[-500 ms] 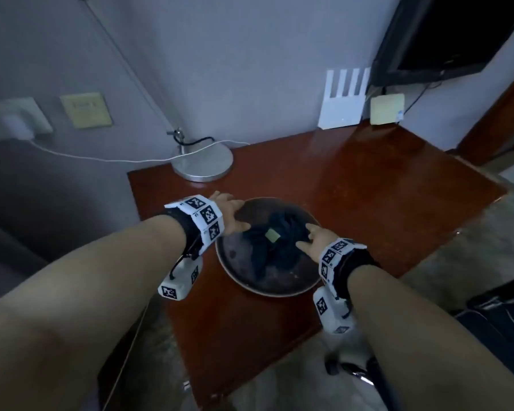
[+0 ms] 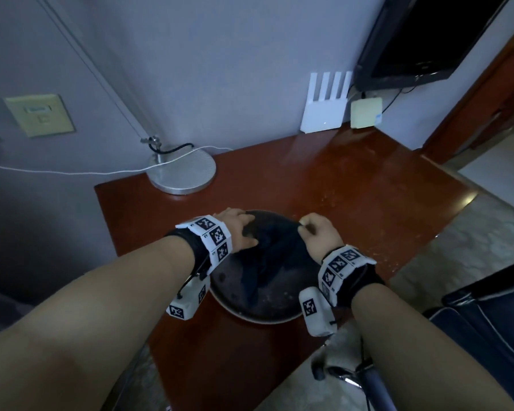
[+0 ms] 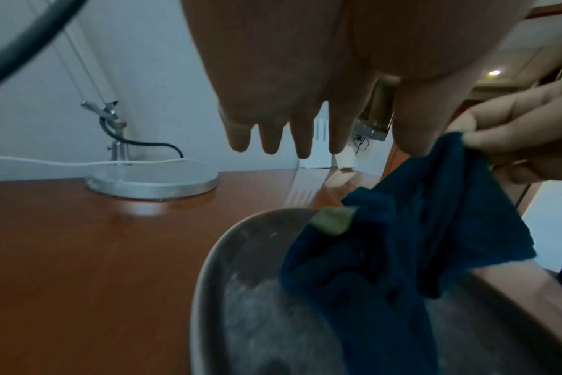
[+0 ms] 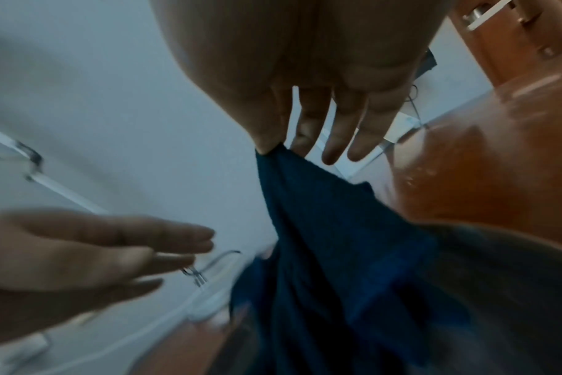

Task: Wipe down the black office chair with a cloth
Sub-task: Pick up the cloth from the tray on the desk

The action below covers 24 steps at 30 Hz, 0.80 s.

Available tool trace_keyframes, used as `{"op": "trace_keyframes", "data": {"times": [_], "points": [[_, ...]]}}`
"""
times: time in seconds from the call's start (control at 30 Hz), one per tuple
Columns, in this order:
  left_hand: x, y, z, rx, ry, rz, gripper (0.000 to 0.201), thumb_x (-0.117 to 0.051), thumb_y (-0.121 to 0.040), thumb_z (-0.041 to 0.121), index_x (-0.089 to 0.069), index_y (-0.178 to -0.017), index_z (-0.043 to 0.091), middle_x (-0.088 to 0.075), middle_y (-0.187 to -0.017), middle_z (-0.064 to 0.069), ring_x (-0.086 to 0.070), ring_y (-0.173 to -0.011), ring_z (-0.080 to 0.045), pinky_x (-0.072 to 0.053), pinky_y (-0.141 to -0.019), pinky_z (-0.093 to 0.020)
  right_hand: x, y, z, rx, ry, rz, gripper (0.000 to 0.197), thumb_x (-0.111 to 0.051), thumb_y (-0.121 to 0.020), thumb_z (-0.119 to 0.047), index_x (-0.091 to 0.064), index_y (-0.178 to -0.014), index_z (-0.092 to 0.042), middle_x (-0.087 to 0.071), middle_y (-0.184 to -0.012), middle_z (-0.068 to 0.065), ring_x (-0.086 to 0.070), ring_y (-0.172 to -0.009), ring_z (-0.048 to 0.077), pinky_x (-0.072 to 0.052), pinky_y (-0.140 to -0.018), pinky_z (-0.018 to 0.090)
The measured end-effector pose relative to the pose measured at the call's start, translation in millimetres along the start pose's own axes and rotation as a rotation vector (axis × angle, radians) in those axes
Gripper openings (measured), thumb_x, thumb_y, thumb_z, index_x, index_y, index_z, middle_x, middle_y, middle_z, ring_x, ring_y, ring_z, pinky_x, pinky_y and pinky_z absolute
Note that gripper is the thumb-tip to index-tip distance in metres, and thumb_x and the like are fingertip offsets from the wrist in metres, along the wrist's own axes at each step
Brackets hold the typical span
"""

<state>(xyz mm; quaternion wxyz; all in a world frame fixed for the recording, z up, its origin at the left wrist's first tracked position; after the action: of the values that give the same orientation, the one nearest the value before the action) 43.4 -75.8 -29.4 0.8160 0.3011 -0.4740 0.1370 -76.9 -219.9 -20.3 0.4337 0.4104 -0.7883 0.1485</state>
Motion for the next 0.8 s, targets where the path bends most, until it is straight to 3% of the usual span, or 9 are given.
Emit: {"op": "trace_keyframes", "data": {"times": [0.13, 0.27, 0.33, 0.43, 0.53, 0.63, 0.67, 0.73, 0.8], "points": [[33.0, 7.9, 48.3, -0.118, 0.081, 0.068, 0.067, -0.051, -0.091, 0.045, -0.021, -0.147, 0.025, -0.019, -0.154, -0.001, -0.023, -0.139, -0.020, -0.020, -0.114, -0.030, 65.4, 26.5, -20.9, 0.169, -0.183, 0.085, 0.004, -0.042, -0.097, -0.017, -0.044, -0.094, -0.016, -0.055, -0.091, 0.000, -0.052, -0.084, 0.020, -0.040, -0.075, 0.032], [60.1, 30.2, 118.5, -0.301, 0.258, 0.091, 0.053, -0.057, -0.090, 0.034, -0.040, -0.139, 0.025, -0.039, -0.145, 0.001, -0.038, -0.132, -0.016, -0.028, -0.110, -0.027, 137.2, 67.9, -33.2, 0.312, -0.196, 0.219, 0.005, -0.044, -0.096, -0.012, -0.046, -0.093, -0.016, -0.052, -0.076, -0.008, -0.047, -0.068, 0.004, -0.036, -0.064, 0.011], [66.4, 43.0, 155.9, -0.371, 0.276, 0.099, 0.038, -0.061, -0.088, 0.028, -0.057, -0.125, 0.019, -0.057, -0.128, 0.002, -0.050, -0.119, -0.014, -0.035, -0.103, -0.023, 172.8, 92.8, -33.3, 0.349, -0.186, 0.289, 0.007, -0.045, -0.095, -0.010, -0.047, -0.093, -0.015, -0.050, -0.074, -0.011, -0.045, -0.066, -0.001, -0.035, -0.062, 0.006], [75.0, 64.5, 211.2, -0.443, 0.236, 0.155, 0.020, -0.064, -0.086, 0.027, -0.067, -0.103, 0.016, -0.064, -0.104, 0.002, -0.056, -0.100, -0.013, -0.037, -0.086, -0.018, 218.6, 128.1, -14.2, 0.317, -0.176, 0.366, 0.007, -0.045, -0.096, -0.012, -0.047, -0.091, -0.016, -0.051, -0.075, -0.009, -0.046, -0.068, 0.003, -0.035, -0.066, 0.012], [84.6, 94.3, 271.0, -0.542, 0.240, 0.205, 0.017, -0.063, -0.087, 0.025, -0.068, -0.102, 0.019, -0.061, -0.100, 0.008, -0.052, -0.097, -0.007, -0.035, -0.087, -0.016, 256.8, 168.2, 26.9, 0.169, -0.214, 0.409, 0.016, -0.044, -0.097, -0.020, -0.045, -0.082, -0.027, -0.049, -0.074, -0.006, -0.046, -0.070, 0.010, -0.037, -0.068, 0.023], [82.7, 126.0, 334.2, -0.642, 0.191, 0.219, 0.015, -0.059, -0.090, 0.025, -0.067, -0.102, 0.021, -0.060, -0.103, 0.008, -0.052, -0.099, -0.006, -0.037, -0.092, -0.021, 278.3, 219.2, 64.4, 0.083, -0.330, 0.349, 0.003, -0.047, -0.095, -0.029, -0.046, -0.097, -0.027, -0.049, -0.074, -0.004, -0.045, -0.066, 0.011, -0.038, -0.057, 0.018], [78.5, 134.9, 355.0, -0.665, 0.150, 0.220, 0.014, -0.057, -0.091, 0.026, -0.066, -0.101, 0.023, -0.061, -0.104, 0.007, -0.053, -0.100, -0.008, -0.038, -0.093, -0.023, 280.4, 235.5, 74.6, 0.062, -0.363, 0.304, 0.014, -0.050, -0.094, -0.029, -0.044, -0.105, -0.024, -0.051, -0.074, -0.005, -0.047, -0.068, 0.011, -0.040, -0.059, 0.017], [71.0, 148.6, 388.3, -0.696, 0.072, 0.230, 0.011, -0.054, -0.092, 0.027, -0.063, -0.099, 0.025, -0.062, -0.104, 0.007, -0.055, -0.101, -0.011, -0.039, -0.092, -0.025, 279.3, 256.8, 91.2, 0.046, -0.356, 0.202, 0.029, -0.060, -0.088, -0.025, -0.044, -0.112, -0.019, -0.057, -0.080, 0.000, -0.056, -0.075, 0.018, -0.046, -0.073, 0.026], [61.6, 166.6, 425.4, -0.735, 0.034, 0.250, 0.015, -0.052, -0.094, 0.026, -0.063, -0.102, 0.021, -0.062, -0.103, 0.005, -0.056, -0.102, -0.013, -0.039, -0.091, -0.024, 284.1, 283.7, 110.4, 0.038, -0.292, 0.184, 0.028, -0.064, -0.085, -0.019, -0.052, -0.111, -0.016, -0.063, -0.094, 0.007, -0.062, -0.091, 0.028, -0.048, -0.092, 0.037]]}}
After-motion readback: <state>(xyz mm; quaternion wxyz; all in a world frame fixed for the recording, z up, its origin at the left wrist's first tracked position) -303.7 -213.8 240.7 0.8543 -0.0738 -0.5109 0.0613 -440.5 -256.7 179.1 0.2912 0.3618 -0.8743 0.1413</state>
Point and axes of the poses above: each hand's wrist, its own y-axis away from the middle knuckle, its own x-axis out of the back of the hand, z = x × y, the point moved 5 cm from there along -y, towards the middle knuckle
